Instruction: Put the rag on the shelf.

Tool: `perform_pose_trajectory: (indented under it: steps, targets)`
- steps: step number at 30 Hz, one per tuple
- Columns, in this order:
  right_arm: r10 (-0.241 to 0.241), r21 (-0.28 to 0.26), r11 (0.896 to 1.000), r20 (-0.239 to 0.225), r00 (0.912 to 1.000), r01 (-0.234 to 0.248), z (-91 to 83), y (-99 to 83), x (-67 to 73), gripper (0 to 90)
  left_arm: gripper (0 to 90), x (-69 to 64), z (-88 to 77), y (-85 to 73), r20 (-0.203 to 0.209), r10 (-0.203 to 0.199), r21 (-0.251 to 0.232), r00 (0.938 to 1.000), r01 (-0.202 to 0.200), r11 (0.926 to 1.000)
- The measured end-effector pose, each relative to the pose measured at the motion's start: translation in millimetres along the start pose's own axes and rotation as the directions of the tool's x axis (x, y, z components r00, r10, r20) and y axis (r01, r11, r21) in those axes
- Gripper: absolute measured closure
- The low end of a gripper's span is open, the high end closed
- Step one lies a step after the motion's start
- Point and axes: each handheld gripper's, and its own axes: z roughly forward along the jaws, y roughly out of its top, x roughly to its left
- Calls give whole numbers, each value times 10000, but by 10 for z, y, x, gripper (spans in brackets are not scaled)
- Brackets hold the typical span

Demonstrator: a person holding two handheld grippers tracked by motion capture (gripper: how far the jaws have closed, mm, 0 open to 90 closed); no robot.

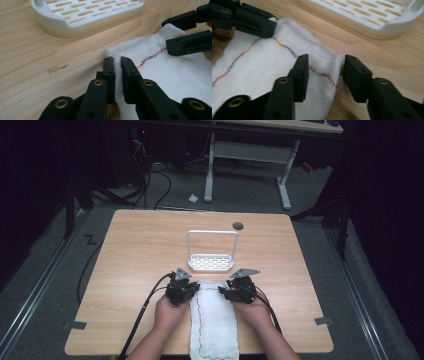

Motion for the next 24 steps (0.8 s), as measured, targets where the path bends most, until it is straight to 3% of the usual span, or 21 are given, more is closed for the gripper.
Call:
perform_pose_trajectory:
  steps: [1,2,6,9,10,11,15,20,24]
  targets:
    - [136,-3,9999,-162,9998,-136,0,-4,3,618,827,1,-2,-1,6,-12,0,10000,12,10000]
    - [270,-16,9996,-466,9985,-271,3,-8,-3,705,830,4,-4,-2,36,-47,5,10000,47,10000]
    - [185,-104,9998,-545,9983,-191,-4,-13,9,850,836,34,-9,-2,212,-217,37,9995,216,9998]
    - [58,-299,9995,-502,9987,-73,-44,-6,20,855,837,58,-34,0,389,-350,-14,9986,351,9994]
    - [23,-436,9990,-464,9989,-44,-73,-3,34,857,837,68,-54,3,515,-633,-131,9967,640,9979]
    - [-108,-623,9980,-448,9989,80,-109,3,48,857,837,61,-75,10,501,-653,-232,9966,666,9975]
    - [-380,-1333,9905,-284,9989,339,-260,12,132,859,838,-68,-206,52,231,-126,-940,9997,148,9955]
    - [-436,-1709,9845,-239,9988,389,-350,28,140,860,838,-104,-277,83,445,-288,-1449,9986,350,9888]
    - [-704,-2214,9728,-3,9975,686,-448,60,203,860,838,-115,-355,126,386,-268,-1834,9989,334,9825]
